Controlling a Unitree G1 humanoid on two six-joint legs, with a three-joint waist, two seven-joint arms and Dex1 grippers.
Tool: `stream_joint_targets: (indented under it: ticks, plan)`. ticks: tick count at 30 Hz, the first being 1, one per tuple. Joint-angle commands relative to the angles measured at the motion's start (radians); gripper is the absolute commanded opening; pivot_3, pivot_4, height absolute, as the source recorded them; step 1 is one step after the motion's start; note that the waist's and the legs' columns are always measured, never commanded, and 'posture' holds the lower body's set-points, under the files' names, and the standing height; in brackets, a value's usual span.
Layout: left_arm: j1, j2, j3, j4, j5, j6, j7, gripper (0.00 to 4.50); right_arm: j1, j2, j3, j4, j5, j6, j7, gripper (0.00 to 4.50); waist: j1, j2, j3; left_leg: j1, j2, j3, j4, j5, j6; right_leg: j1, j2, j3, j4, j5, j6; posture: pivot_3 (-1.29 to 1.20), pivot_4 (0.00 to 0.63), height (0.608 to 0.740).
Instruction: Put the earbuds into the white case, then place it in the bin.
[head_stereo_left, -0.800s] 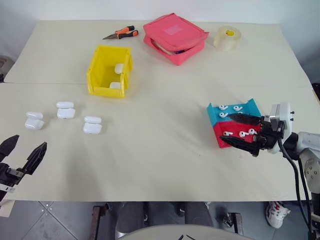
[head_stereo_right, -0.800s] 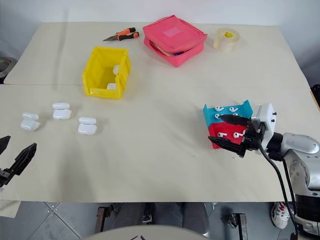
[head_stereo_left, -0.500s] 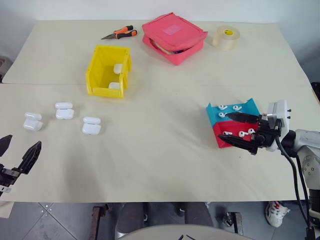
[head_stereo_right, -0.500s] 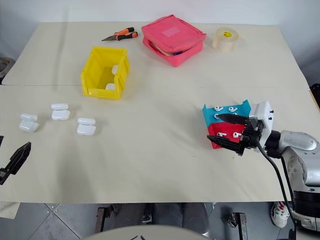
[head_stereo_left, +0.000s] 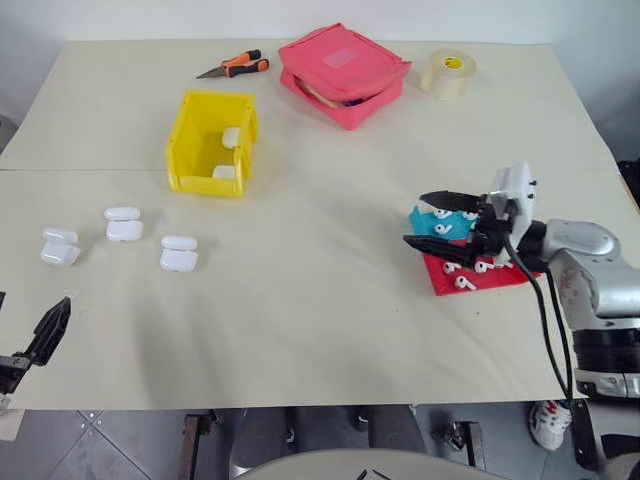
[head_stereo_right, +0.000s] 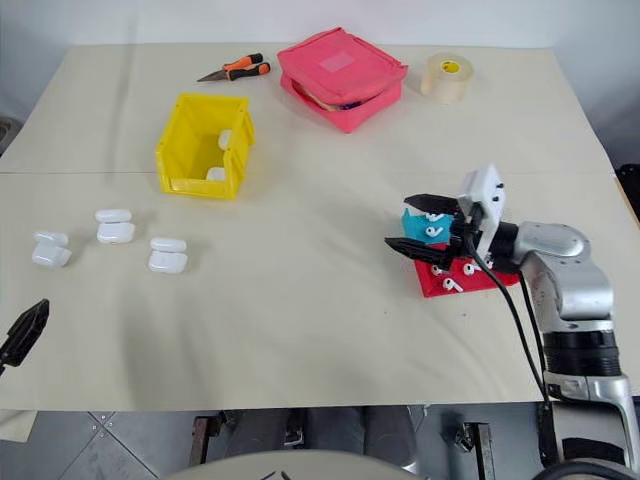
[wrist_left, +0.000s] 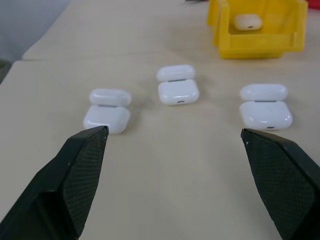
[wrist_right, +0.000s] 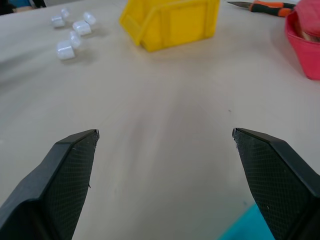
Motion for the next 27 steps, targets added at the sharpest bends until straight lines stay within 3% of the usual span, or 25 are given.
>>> stream_joint_targets:
  ticks: [1,6,13,21,27]
  plan:
    - [0.083,-0.017,0.081,-0.097,-0.038,0.102,0.089,4.50,-0.050,0.008,0.009,0.027,0.007,-0.045,0.058,4.49,-0.003,0.000,0.000,0.000,0.000,0.000,0.000,0.000,0.000,0.000,0.000,0.000,0.000,0.000,0.000,0.00,0.150,0.740]
    - [0.107,-0.036,0.078,-0.205,-0.070,0.120,0.099,4.50,-0.115,0.031,0.044,0.103,-0.009,-0.101,0.137,4.49,-0.001,0.000,0.000,0.001,0.000,0.000,0.001,0.000,0.001,0.000,0.000,0.000,0.000,0.000,-0.001,0.00,0.150,0.740]
    - [0.059,0.045,0.010,-0.293,-0.166,0.274,0.194,4.50,-0.140,0.040,0.064,0.124,-0.017,-0.152,0.212,4.49,-0.002,0.000,0.000,0.001,0.000,0.000,0.001,0.000,0.000,0.000,0.000,0.000,0.002,-0.001,-0.002,0.00,0.150,0.740]
    - [-0.235,0.374,-0.156,-0.288,-0.473,0.699,0.577,4.50,-0.109,0.035,0.061,0.076,-0.014,-0.139,0.223,4.49,-0.002,0.001,0.000,0.002,0.000,-0.003,0.002,0.002,-0.002,0.001,0.000,0.000,0.004,-0.001,-0.002,0.00,0.150,0.740]
    - [-0.442,0.540,-0.319,-0.158,-0.733,0.829,0.842,4.50,-0.078,0.019,0.049,0.025,0.012,-0.118,0.245,4.49,-0.006,0.002,0.001,0.002,0.001,-0.002,0.001,0.002,-0.003,0.000,0.002,0.001,0.004,-0.001,-0.002,0.00,0.150,0.740]
